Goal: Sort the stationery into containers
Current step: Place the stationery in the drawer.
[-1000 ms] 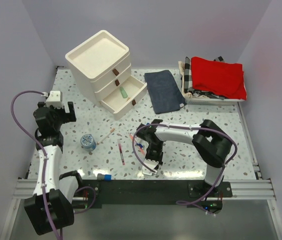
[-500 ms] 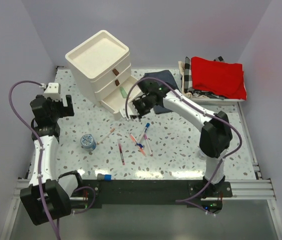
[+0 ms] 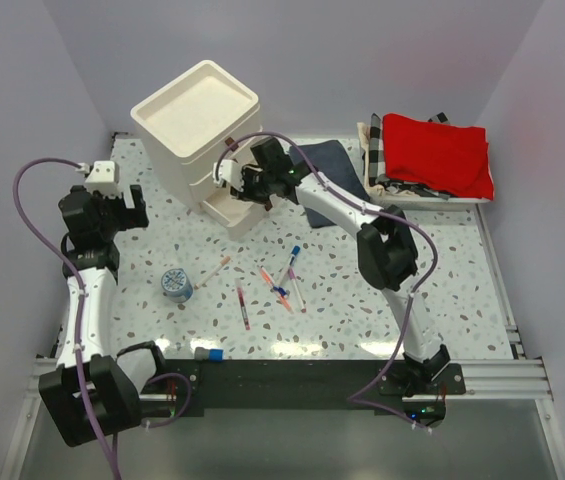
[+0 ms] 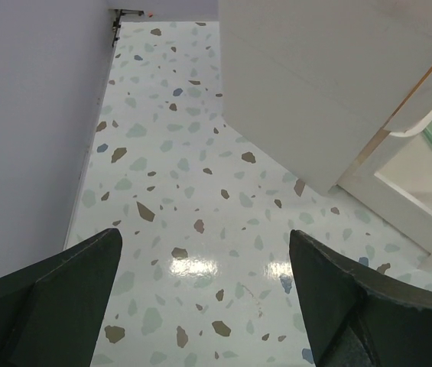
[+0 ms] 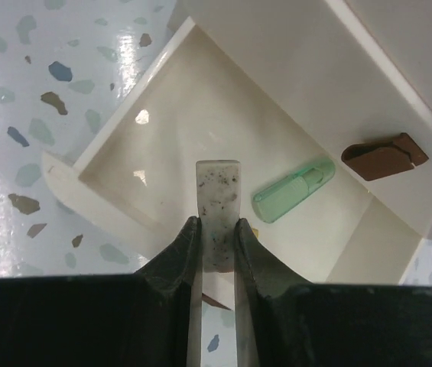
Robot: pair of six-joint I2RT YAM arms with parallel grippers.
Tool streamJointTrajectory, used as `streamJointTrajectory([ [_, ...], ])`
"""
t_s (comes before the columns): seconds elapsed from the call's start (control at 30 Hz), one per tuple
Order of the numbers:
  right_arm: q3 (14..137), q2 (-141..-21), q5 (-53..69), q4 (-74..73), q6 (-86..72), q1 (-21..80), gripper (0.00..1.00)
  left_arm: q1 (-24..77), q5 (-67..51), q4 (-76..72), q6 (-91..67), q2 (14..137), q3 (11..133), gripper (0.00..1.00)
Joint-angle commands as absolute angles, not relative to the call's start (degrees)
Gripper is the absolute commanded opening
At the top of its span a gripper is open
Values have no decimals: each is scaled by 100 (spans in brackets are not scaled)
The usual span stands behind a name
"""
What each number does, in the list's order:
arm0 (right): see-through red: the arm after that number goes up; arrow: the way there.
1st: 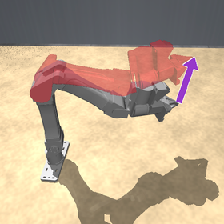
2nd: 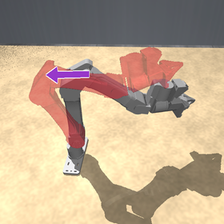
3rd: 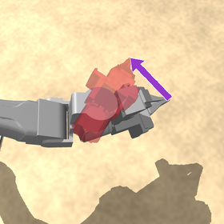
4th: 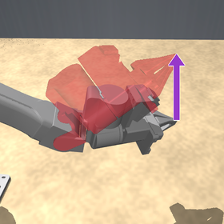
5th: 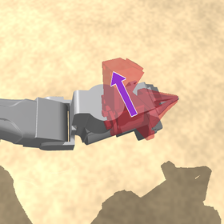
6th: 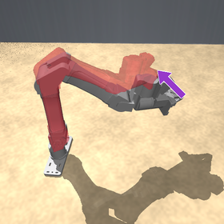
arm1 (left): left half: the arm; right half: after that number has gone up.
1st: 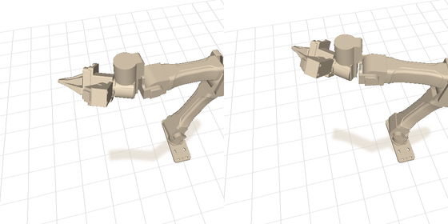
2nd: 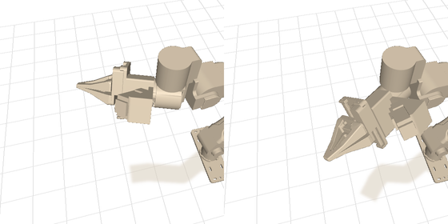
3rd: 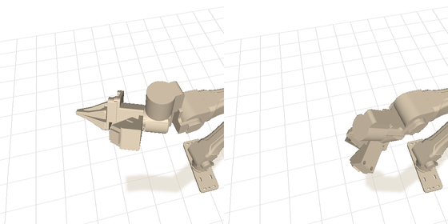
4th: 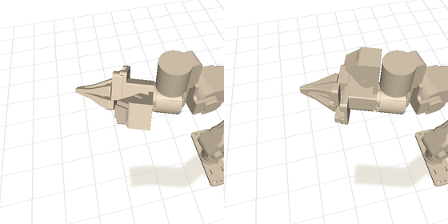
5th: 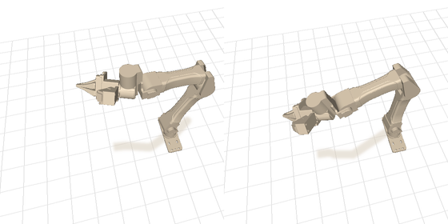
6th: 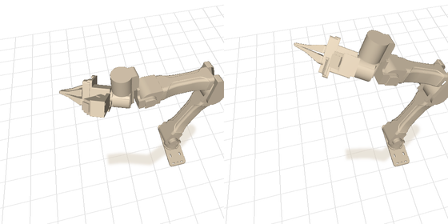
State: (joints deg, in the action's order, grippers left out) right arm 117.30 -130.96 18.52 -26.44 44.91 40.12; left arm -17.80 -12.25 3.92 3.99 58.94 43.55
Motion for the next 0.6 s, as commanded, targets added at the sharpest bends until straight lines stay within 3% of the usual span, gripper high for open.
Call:
streamJointTrajectory([
  [0.0,12059,-13052,1530,-1978,3789,4069,34,-1749,-1275,132,456,5941,4535,96],
  [0.07,11945,-12947,1336,-1960,3604,4087,44,-1749,-1239,88,509,5933,4544,97],
  [0.27,10786,-11876,958,-1846,3419,3982,48,-1855,-1108,-360,255,6169,4711,99],
  [0.33,10138,-11446,1063,-1767,3436,3842,40,-1872,-932,-596,194,6205,4746,99],
  [0.37,9899,-11339,1229,-1714,3480,3789,26,-1872,-845,-719,193,6257,4772,99],
  [0.43,9285,-11172,1335,-1512,3691,3657,12,-1881,-616,-1114,132,6363,4842,99],
  [0.47,9151,-11110,1458,-1468,3787,3621,0,-1881,-572,-1186,114,6563,4912,99],
  [0.53,8825,-11074,1546,-1223,3937,3578,0,-1881,-492,-1222,44,6828,5255,95],
  [0.57,8755,-11109,1547,-1091,3946,3577,0,-1881,-492,-1265,44,7047,5343,87],
])
